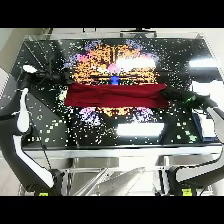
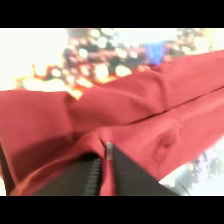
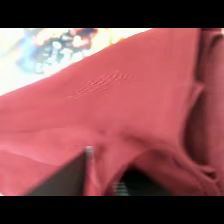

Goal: Fold the shirts.

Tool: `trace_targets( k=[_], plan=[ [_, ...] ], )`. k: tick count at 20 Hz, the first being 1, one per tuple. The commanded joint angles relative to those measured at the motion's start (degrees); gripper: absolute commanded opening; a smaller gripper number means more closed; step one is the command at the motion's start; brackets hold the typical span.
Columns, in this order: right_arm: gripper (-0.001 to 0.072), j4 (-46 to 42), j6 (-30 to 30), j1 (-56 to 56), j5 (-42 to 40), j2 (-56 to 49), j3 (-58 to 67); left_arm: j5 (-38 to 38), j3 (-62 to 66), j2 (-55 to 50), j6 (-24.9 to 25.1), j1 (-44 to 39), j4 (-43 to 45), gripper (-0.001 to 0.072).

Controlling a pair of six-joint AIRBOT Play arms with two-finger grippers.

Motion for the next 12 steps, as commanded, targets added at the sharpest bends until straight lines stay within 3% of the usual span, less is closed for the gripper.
trace_targets(
  k=[1,3,4,5,8,10,11,12],
  plan=[
    [0.0318,-0.5,-3.1,-0.3,0.1,-2.3,1.2,-1.9,5.9,-7.0,-0.7,0.1,0.0,0.0346],
    [0.0321,-3.6,-2.7,-2.1,1.7,-1.5,3.6,-4.5,9.9,-8.1,-2.4,1.3,0.1,0.0346],
    [0.0422,-7.1,-0.3,-3.5,2.2,-1.3,5.7,-6.0,12.2,-8.0,-2.4,2.2,0.2,0.0346],
    [0.0472,-11.2,2.6,-4.7,2.5,-1.3,7.6,-7.5,14.5,-8.0,-3.1,3.3,0.1,0.0345],
    [0.0478,-23.0,11.6,-7.3,2.5,-1.7,12.2,-8.4,15.7,-5.2,-5.0,6.9,-0.1,0.0345],
    [0.0479,-23.0,12.0,-7.4,3.8,-2.4,13.3,-7.1,10.7,-1.1,-5.0,8.3,-0.1,0.0346],
    [0.0509,-23.0,11.9,-7.1,5.2,-3.0,13.9,-7.1,8.9,0.4,-5.0,8.3,-0.1,0.0345],
    [0.0603,-23.0,11.9,-6.5,7.1,-4.2,14.9,-7.3,7.6,1.7,-5.0,8.3,-0.1,0.0345]
  ],
)
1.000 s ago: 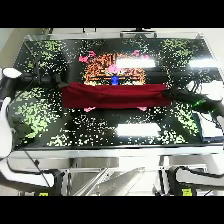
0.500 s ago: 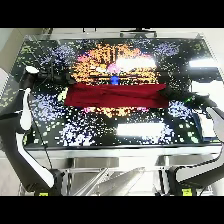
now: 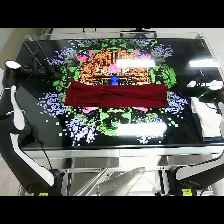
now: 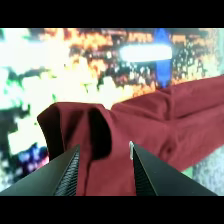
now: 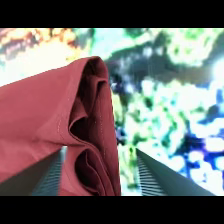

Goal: Fold the shirts.

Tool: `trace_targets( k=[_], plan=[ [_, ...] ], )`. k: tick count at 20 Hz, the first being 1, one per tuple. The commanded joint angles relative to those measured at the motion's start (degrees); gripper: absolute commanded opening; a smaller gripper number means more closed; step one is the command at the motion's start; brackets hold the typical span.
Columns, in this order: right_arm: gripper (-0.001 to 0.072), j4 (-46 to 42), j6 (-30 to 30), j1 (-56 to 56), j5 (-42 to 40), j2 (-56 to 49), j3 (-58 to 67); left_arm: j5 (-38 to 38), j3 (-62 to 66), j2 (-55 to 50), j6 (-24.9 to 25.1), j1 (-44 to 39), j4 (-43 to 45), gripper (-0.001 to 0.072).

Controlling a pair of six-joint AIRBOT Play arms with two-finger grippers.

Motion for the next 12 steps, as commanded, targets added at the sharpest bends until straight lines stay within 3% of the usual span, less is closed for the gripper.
trace_targets(
  k=[1,8,9,10,11,12],
  plan=[
    [0.0636,-3.5,2.6,0.4,5.6,-3.1,3.9,-0.3,-3.6,4.3,-0.6,0.9,-0.1,0.0346],
    [0.0632,-3.5,2.2,3.1,14.3,-12.0,11.6,-1.5,-1.0,4.6,-0.6,-5.3,0.0,0.0347],
    [0.0561,-3.6,2.1,3.5,14.3,-12.8,12.2,-1.5,-1.0,4.5,-0.6,-6.4,0.0,0.0348],
    [0.0424,-3.5,1.6,4.0,14.3,-13.4,12.8,-1.5,-1.0,4.4,-0.6,-7.6,0.0,0.0347],
    [0.0366,-3.5,1.7,4.4,14.5,-14.1,13.3,-1.5,-1.0,4.2,-0.6,-9.2,0.0,0.0347],
    [0.0214,-3.1,1.4,4.7,15.1,-14.4,13.6,-1.5,-1.0,3.8,-0.6,-10.7,0.0,0.0347]
  ],
)
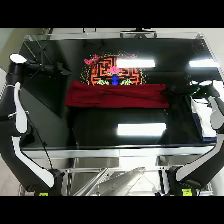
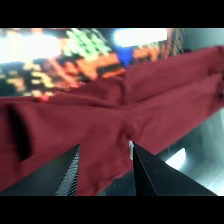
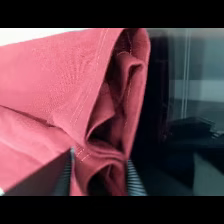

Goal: Fold the shirts.

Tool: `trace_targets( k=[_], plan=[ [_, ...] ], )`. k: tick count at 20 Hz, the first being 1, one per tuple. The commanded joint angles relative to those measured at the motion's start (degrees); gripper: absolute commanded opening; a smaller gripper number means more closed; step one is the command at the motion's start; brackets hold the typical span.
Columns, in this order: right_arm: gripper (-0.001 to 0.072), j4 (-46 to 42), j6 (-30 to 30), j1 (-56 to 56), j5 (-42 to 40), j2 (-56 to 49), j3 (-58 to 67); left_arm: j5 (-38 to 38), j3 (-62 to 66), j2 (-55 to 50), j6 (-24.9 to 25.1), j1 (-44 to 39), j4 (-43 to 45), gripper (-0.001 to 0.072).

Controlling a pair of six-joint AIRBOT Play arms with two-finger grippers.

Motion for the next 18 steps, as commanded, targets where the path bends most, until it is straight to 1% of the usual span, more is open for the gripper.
trace_targets(
  k=[1,2,3,4,5,6,7,9,10,13,14,16,18],
  plan=[
    [0.0081,0.2,-0.5,1.4,2.0,-2.0,1.7,0.0,0.1,-1.1,0.0,-5.0,0.0,0.0347],
    [0.0014,1.1,-0.6,1.4,2.0,-1.9,1.8,0.3,0.1,-1.9,0.0,-6.7,0.0,0.0346],
    [0.0013,2.9,-0.6,1.3,2.4,-1.8,1.9,1.4,0.1,-3.0,0.0,-8.8,0.0,0.0345],
    [0.0012,4.5,-0.6,1.3,3.4,-1.8,2.5,3.2,0.1,-4.1,0.0,-10.7,0.0,0.0232],
    [0.0012,5.9,-0.4,1.3,5.1,-1.7,3.6,5.4,0.1,-5.3,0.0,-12.9,0.0,0.0023],
    [0.0012,6.8,1.0,1.3,7.3,-1.4,5.0,7.6,0.1,-6.5,-0.1,-15.1,0.0,0.0008],
    [0.0012,8.0,2.4,1.4,9.9,-0.3,6.4,9.4,0.1,-7.7,-0.7,-17.2,0.1,0.0007],
    [0.0012,12.5,3.9,2.4,14.4,3.2,8.6,12.4,0.1,-10.2,-2.6,-21.3,0.9,0.0005],
    [0.0012,15.2,4.2,3.1,15.6,5.7,9.3,14.2,0.1,-11.3,-4.4,-23.1,1.3,0.0004],
    [0.0012,22.3,5.7,6.6,15.8,13.0,9.6,18.6,0.1,-13.2,-12.0,-27.4,7.6,0.0004],
    [0.0012,24.1,5.9,7.9,15.8,14.7,9.6,19.0,0.1,-13.6,-13.3,-28.4,8.8,0.0004],
    [0.0012,25.0,7.9,11.1,14.6,17.3,9.6,21.3,0.1,-13.9,-14.1,-30.5,9.1,0.0004],
    [0.0012,27.0,8.9,14.6,13.0,17.9,9.6,23.6,0.1,-13.9,-15.8,-31.9,9.2,0.0004]
  ],
)
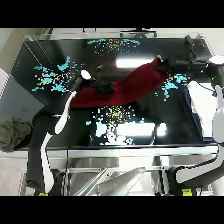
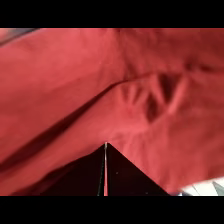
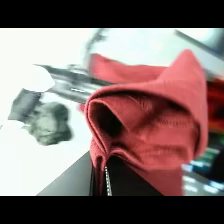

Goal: Fold the shirts.

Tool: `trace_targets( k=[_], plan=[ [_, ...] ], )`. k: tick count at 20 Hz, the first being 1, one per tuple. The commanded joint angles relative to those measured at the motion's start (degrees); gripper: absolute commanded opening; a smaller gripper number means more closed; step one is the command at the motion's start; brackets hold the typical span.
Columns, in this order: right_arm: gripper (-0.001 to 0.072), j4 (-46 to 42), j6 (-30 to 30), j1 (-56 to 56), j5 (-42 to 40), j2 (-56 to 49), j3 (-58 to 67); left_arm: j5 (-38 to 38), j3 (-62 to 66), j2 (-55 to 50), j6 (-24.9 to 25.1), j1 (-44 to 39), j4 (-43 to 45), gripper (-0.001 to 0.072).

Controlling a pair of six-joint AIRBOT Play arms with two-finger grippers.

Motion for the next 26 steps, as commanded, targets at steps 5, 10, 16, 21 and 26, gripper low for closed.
trace_targets(
  k=[5,10,16,21,26],
  plan=[
    [0.0013,8.5,2.3,12.9,-7.0,2.7,0.2,-0.7,3.5,-0.4,-4.2,-2.2,-0.3,0.0007],
    [0.0013,8.2,2.3,20.0,-15.7,1.5,0.2,-18.1,5.0,12.2,-1.4,9.8,-4.4,0.0008],
    [0.0014,11.6,1.4,33.9,-33.8,-6.3,0.2,-24.5,-2.0,29.4,0.9,35.2,-4.4,0.0008],
    [0.0020,37.1,-21.2,48.6,-52.9,-17.3,0.2,-23.8,-8.2,34.7,6.1,45.7,-4.4,0.0008],
    [0.0701,56.6,-40.7,53.6,-49.0,-23.4,0.2,-23.9,-12.7,34.8,7.1,47.6,-4.5,0.0008]
  ],
)
